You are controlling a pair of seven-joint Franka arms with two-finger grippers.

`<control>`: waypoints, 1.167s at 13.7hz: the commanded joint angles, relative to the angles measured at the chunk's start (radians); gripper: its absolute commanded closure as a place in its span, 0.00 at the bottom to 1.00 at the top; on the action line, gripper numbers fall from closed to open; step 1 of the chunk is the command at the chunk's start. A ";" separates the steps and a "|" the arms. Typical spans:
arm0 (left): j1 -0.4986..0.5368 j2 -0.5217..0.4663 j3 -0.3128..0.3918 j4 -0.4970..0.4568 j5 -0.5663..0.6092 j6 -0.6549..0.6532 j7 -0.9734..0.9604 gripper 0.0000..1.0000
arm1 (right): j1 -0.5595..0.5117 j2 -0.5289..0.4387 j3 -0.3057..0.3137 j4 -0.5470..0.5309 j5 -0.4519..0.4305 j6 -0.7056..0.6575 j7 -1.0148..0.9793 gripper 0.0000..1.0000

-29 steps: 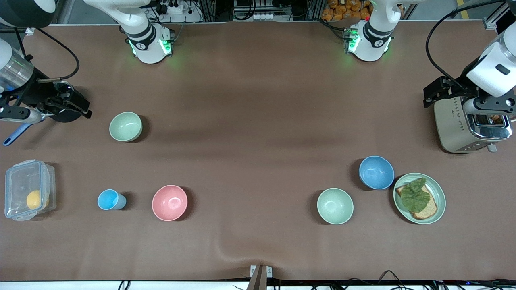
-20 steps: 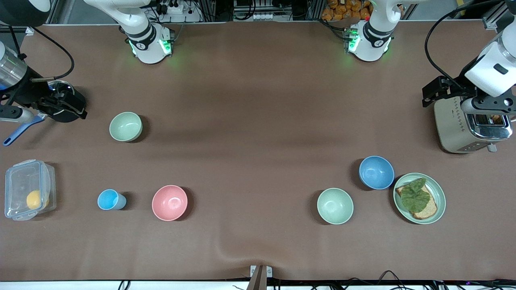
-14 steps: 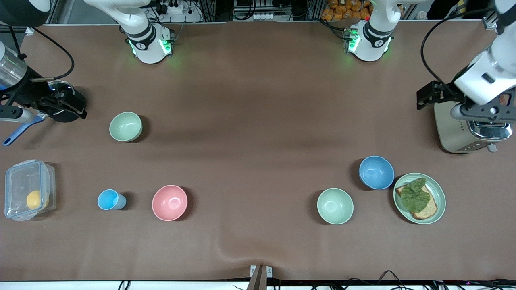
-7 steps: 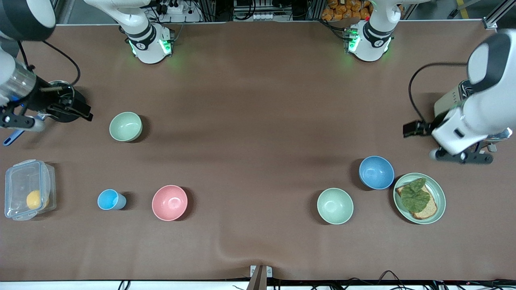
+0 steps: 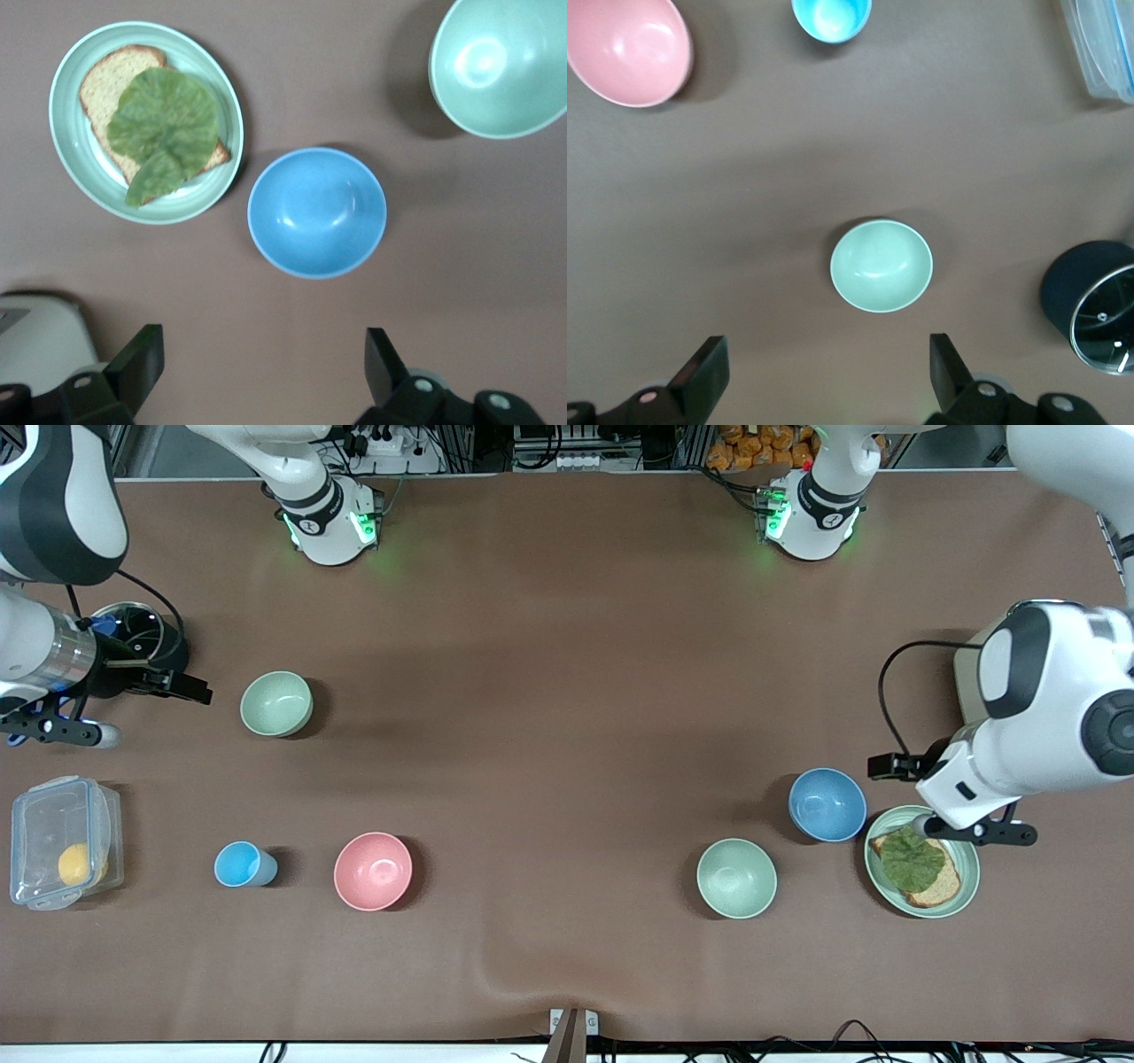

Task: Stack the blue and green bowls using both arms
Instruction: 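Grasp the green bowl with the right gripper while the left gripper grasps the blue bowl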

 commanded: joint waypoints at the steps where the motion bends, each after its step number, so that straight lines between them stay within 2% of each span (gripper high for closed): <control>1: 0.015 -0.007 -0.006 -0.091 0.012 0.109 0.000 0.00 | -0.023 -0.021 0.015 -0.084 -0.027 0.027 -0.004 0.00; 4: 0.053 0.010 -0.008 -0.166 0.009 0.230 -0.004 0.00 | -0.046 -0.065 0.014 -0.228 -0.028 0.140 -0.006 0.00; 8: 0.053 0.124 -0.008 -0.169 -0.010 0.300 -0.017 0.00 | -0.061 -0.134 0.014 -0.476 -0.027 0.375 -0.025 0.00; 10: 0.059 0.165 -0.008 -0.168 -0.010 0.344 -0.017 0.00 | -0.099 -0.135 0.014 -0.579 -0.027 0.498 -0.079 0.00; 13: 0.054 0.197 -0.006 -0.165 -0.010 0.361 -0.017 0.00 | -0.173 -0.116 0.014 -0.653 -0.024 0.618 -0.203 0.00; 16: 0.051 0.225 -0.006 -0.163 -0.010 0.367 -0.018 0.00 | -0.193 -0.061 0.014 -0.690 -0.024 0.705 -0.208 0.00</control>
